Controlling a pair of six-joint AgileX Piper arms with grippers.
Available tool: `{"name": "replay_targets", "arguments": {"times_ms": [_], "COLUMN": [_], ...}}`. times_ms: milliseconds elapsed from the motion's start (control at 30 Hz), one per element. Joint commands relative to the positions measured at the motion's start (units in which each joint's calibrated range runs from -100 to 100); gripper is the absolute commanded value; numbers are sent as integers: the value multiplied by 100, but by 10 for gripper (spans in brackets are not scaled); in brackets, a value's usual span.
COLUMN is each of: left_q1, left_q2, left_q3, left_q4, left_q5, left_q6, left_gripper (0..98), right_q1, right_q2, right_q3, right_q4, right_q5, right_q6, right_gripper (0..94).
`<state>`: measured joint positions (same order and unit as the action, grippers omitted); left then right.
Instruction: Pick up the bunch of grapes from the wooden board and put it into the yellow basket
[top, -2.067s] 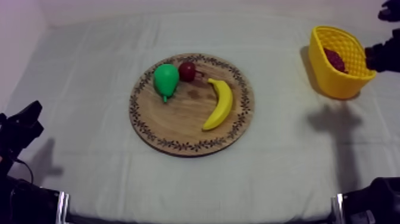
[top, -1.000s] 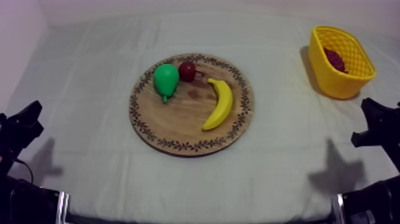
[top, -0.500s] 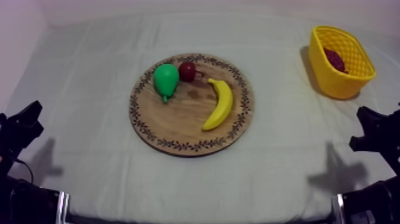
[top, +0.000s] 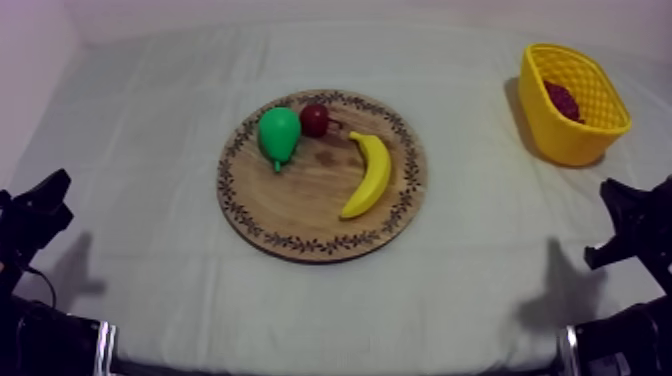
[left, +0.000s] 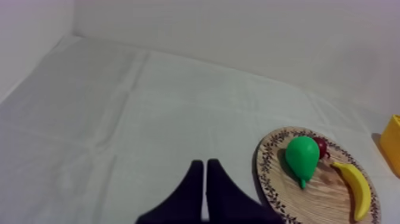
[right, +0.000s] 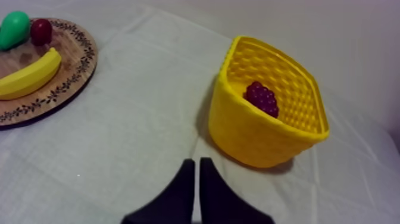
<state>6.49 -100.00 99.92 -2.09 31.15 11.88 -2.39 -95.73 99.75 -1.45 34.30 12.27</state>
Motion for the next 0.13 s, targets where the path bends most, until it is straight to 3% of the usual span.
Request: {"name": "replay_targets", "arguments": {"times_ms": [0, 100], "left_q1": [-1, -1], "left_q2": [0, 0], "left_q3": [-4, -4], "left_q4": [-4, -4], "left_q5": [-3, -3], "left_q6": [1, 1], "left_gripper": [1, 1], "right_q1": [2, 2], "right_q2": [-3, -3], "right_q3": [3, 3], "right_q4": [-4, -4], "right_q5": [-3, -3], "right_q6": [-5, -4], "right_gripper": [6, 6]}}
